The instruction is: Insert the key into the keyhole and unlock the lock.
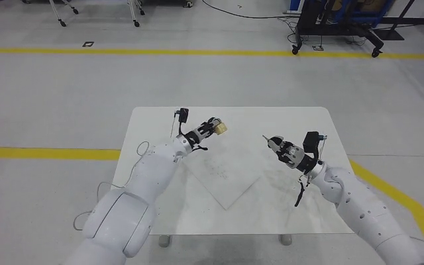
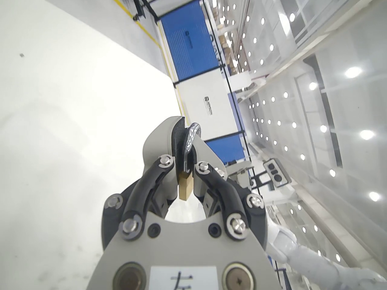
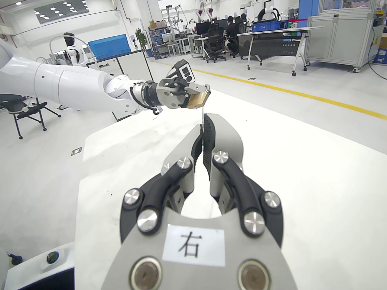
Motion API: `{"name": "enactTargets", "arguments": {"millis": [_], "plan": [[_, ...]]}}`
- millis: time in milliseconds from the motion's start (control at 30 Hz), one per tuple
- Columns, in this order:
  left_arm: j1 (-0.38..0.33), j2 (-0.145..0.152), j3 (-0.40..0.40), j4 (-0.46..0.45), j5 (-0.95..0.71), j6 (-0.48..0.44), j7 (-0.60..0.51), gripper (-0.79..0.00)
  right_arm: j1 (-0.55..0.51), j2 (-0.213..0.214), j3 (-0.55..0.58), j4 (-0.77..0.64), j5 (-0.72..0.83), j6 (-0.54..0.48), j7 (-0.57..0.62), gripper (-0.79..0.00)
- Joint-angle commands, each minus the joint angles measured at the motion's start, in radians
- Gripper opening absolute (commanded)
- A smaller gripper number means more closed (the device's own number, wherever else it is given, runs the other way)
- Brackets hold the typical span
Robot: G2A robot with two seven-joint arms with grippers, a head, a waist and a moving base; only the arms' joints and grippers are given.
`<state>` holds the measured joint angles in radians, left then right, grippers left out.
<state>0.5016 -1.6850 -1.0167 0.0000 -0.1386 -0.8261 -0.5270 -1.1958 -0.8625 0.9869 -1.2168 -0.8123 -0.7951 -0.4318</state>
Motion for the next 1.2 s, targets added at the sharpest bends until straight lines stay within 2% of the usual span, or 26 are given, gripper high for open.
{"name": "enactTargets", "arguments": {"millis": [0,33,133,267,367,500,667,867,1000,1167], "plan": [[0.000,0.000,0.000,0.000,0.000,0.000,0.011,-0.785,0.000,0.000,0.000,0.000,0.000,0.000,0.000,-0.785],[0.024,-0.005,-0.015,-0.031,-0.034,0.028,-0.024,-0.785,0.000,0.000,0.000,0.000,0.000,0.000,0.000,-0.785],[0.064,-0.006,-0.100,-0.122,-0.234,0.215,-0.244,-0.785,0.001,-0.007,-0.014,-0.036,-0.018,0.023,0.059,-0.785],[0.068,0.024,-0.154,-0.171,-0.338,0.422,-0.443,-0.785,0.023,-0.021,-0.042,-0.080,-0.065,0.067,0.143,-0.785],[0.059,0.054,-0.168,-0.194,-0.331,0.514,-0.506,-0.785,0.039,-0.029,-0.052,-0.099,-0.100,0.083,0.180,-0.785],[0.048,0.096,-0.162,-0.233,-0.246,0.576,-0.520,-0.785,0.057,-0.036,-0.053,-0.119,-0.154,0.109,0.222,-0.785],[0.088,0.142,-0.181,-0.321,-0.204,0.631,-0.574,-0.785,0.074,-0.046,-0.064,-0.151,-0.186,0.119,0.271,-0.785],[0.224,0.171,-0.189,-0.519,-0.168,0.692,-0.542,-0.785,0.114,-0.069,-0.104,-0.183,-0.202,0.117,0.341,-0.785],[0.327,0.184,-0.217,-0.666,-0.215,0.732,-0.528,-0.785,0.141,-0.088,-0.137,-0.182,-0.190,0.104,0.369,-0.785],[0.411,0.195,-0.237,-0.791,-0.258,0.772,-0.509,-0.785,0.152,-0.098,-0.148,-0.165,-0.154,0.085,0.367,-0.785]]}}
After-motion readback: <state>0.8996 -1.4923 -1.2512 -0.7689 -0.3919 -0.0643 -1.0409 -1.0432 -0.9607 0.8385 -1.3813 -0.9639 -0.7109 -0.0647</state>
